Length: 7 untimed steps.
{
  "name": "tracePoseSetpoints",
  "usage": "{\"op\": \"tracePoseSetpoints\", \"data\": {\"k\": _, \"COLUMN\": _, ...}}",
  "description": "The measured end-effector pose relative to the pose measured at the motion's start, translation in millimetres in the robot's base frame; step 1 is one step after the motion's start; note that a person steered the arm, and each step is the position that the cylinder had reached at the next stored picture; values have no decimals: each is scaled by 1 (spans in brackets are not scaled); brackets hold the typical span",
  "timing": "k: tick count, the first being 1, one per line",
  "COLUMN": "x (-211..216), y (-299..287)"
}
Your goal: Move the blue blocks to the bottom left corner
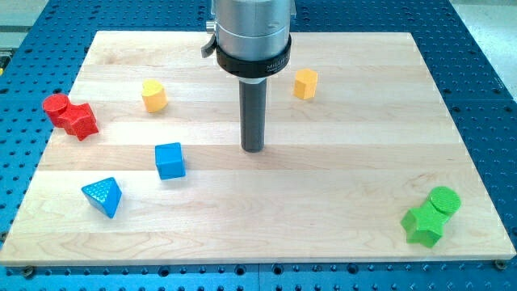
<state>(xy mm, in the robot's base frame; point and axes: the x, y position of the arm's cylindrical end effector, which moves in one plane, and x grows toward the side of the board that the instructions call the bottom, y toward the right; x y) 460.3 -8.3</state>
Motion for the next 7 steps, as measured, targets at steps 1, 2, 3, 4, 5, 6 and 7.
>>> {"op": "tracePoseSetpoints", "data": {"k": 1, "x": 0, "y": -1}}
{"op": "tracePoseSetpoints", "data": {"k": 2, "x": 0, "y": -1}}
{"op": "tracePoseSetpoints", "data": {"k": 3, "x": 0, "y": -7}}
{"op": "tracePoseSetpoints", "data": {"k": 4, "x": 0, "y": -40}}
{"op": "tracePoseSetpoints", "data": {"k": 5, "x": 8, "y": -87}}
{"op": "tracePoseSetpoints", "data": {"k": 6, "x": 21, "y": -137}}
{"op": "tracePoseSetpoints", "data": {"k": 7, "x": 23, "y": -138}}
